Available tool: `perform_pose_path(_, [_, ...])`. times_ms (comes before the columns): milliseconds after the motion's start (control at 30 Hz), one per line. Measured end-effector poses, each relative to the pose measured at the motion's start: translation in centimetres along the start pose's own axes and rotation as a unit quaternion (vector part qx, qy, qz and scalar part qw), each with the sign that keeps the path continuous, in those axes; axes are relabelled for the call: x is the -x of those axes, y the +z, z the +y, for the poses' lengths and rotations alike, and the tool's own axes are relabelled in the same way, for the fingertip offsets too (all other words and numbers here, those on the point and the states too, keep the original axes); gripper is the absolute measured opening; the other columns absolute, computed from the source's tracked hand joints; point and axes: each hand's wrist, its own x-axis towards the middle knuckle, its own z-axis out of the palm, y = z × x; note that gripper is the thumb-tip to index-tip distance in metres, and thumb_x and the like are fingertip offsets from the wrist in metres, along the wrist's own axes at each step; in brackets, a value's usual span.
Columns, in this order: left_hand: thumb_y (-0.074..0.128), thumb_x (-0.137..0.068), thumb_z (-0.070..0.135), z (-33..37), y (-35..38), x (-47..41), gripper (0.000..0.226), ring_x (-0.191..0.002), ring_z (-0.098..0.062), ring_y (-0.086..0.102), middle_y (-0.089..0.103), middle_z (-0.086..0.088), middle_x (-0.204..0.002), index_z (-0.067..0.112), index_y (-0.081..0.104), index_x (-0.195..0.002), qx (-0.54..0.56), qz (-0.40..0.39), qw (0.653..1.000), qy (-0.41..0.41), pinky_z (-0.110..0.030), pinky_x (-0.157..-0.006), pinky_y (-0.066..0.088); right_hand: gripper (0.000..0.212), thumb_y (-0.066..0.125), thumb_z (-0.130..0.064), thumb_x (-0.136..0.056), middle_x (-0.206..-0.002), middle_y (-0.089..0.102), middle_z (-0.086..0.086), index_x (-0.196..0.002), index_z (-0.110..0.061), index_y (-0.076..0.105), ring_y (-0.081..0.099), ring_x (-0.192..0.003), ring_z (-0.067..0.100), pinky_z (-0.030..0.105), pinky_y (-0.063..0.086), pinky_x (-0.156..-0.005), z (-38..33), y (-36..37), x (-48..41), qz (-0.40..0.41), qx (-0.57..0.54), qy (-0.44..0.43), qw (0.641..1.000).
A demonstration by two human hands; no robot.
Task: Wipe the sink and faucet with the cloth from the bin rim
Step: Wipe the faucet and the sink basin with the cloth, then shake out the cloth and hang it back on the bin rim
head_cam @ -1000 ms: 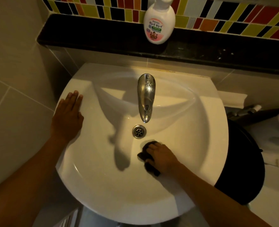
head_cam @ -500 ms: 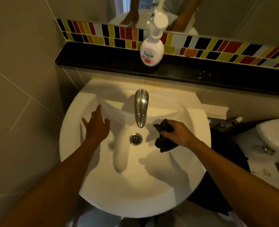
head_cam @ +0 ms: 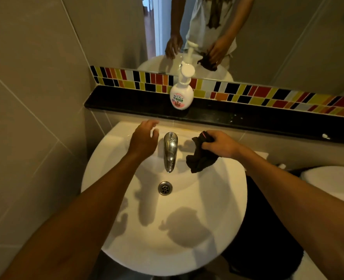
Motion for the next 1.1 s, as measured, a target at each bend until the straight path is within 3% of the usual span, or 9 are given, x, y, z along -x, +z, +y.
perform_pose_path(167, [0.049,-0.091,0.017,5.1,0.2,-1.3,0.034,-0.121,-0.019,0.046,0.056,-0.004,-0.125,0.02,0.055,-0.124,-0.018,-0.082,0.992,0.091,-0.035,-0.102,0.039,0.023,0.059,-0.022,-0.088,-0.103,0.063,0.01,-0.109,-0.014,0.06,0.061,-0.096,0.025,0.036,0.051,-0.084,-3.5,-2.6,0.3,-0.022,0.075,-0.019,0.997])
perform_pose_path(267, [0.057,-0.085,0.017,8.1,0.1,-2.0,0.039,-0.121,-0.017,0.048,0.055,-0.001,-0.127,0.027,0.056,-0.122,0.02,-0.141,0.986,0.086,-0.037,-0.104,0.041,0.018,0.056,-0.019,-0.089,-0.1,0.065,0.01,-0.106,-0.014,0.062,0.062,-0.093,0.025,0.04,0.052,-0.086,-5.2,-4.7,0.8,-0.039,0.138,-0.037,0.989])
perform_pose_path(400, [0.062,-0.084,0.008,10.7,-0.7,-2.2,0.044,-0.112,-0.009,0.054,0.058,0.006,-0.12,0.023,0.056,-0.125,0.086,-0.227,0.967,0.075,-0.02,-0.087,0.046,0.011,0.051,-0.014,-0.092,-0.085,0.061,0.004,-0.094,-0.018,0.061,0.06,-0.085,0.024,0.034,0.05,-0.075,-6.5,-7.5,2.4,-0.036,0.195,-0.057,0.979])
perform_pose_path(467, [0.066,-0.084,0.013,11.5,-1.0,-2.2,0.044,-0.11,-0.004,0.052,0.056,0.011,-0.116,0.024,0.055,-0.125,0.101,-0.256,0.959,0.075,-0.011,-0.078,0.04,0.014,0.05,-0.015,-0.092,-0.09,0.063,0.008,-0.098,-0.015,0.062,0.061,-0.087,0.025,0.038,0.05,-0.079,-6.8,-8.7,3.1,-0.027,0.203,-0.063,0.977])
perform_pose_path(533, [0.069,-0.083,0.018,12.3,-1.2,-2.2,0.044,-0.108,-0.004,0.052,0.056,0.012,-0.115,0.026,0.055,-0.124,0.112,-0.274,0.952,0.075,-0.014,-0.081,0.041,0.017,0.05,-0.015,-0.092,-0.098,0.064,0.01,-0.104,-0.013,0.062,0.061,-0.092,0.026,0.04,0.05,-0.083,-7.1,-9.8,3.5,-0.025,0.213,-0.075,0.974])
perform_pose_path(700, [0.07,-0.083,0.02,13.6,-1.1,-2.3,0.044,-0.114,-0.011,0.054,0.059,0.003,-0.122,0.023,0.055,-0.125,0.117,-0.271,0.952,0.083,-0.027,-0.092,0.042,0.018,0.048,-0.012,-0.093,-0.097,0.058,0.0,-0.105,-0.02,0.059,0.056,-0.101,0.025,0.039,0.046,-0.09,-7.5,-11.5,4.0,-0.033,0.213,-0.097,0.972])
perform_pose_path(833, [0.065,-0.087,0.02,13.8,-0.4,-1.6,0.025,-0.101,-0.008,0.054,0.059,0.008,-0.104,0.021,0.059,-0.112,0.116,-0.261,0.955,0.084,-0.023,-0.085,0.043,0.035,0.036,-0.013,-0.098,-0.128,0.053,0.007,-0.128,-0.02,0.052,0.047,-0.119,0.023,0.036,0.036,-0.1,-8.0,-11.7,4.2,-0.005,0.152,-0.097,0.984])
perform_pose_path(967, [0.063,-0.088,0.023,13.6,-0.8,-1.4,0.016,-0.091,-0.002,0.058,0.061,0.013,-0.093,0.019,0.06,-0.104,0.167,-0.226,0.958,0.064,-0.011,-0.066,0.047,0.019,0.049,-0.027,-0.093,-0.115,0.058,0.005,-0.111,-0.028,0.054,0.055,-0.106,0.022,0.04,0.045,-0.096,-7.6,-12.9,4.2,0.018,0.143,-0.1,0.985])
perform_pose_path(1100, [0.067,-0.083,0.034,12.7,-2.0,-2.2,0.018,-0.079,-0.008,0.057,0.057,0.006,-0.082,0.023,0.059,-0.095,0.102,-0.198,0.973,0.064,-0.02,-0.067,0.042,0.006,0.059,-0.027,-0.089,-0.1,0.06,0.001,-0.093,-0.028,0.056,0.058,-0.096,0.02,0.033,0.044,-0.08,-6.4,-14.6,4.9,0.019,0.175,-0.11,0.978])
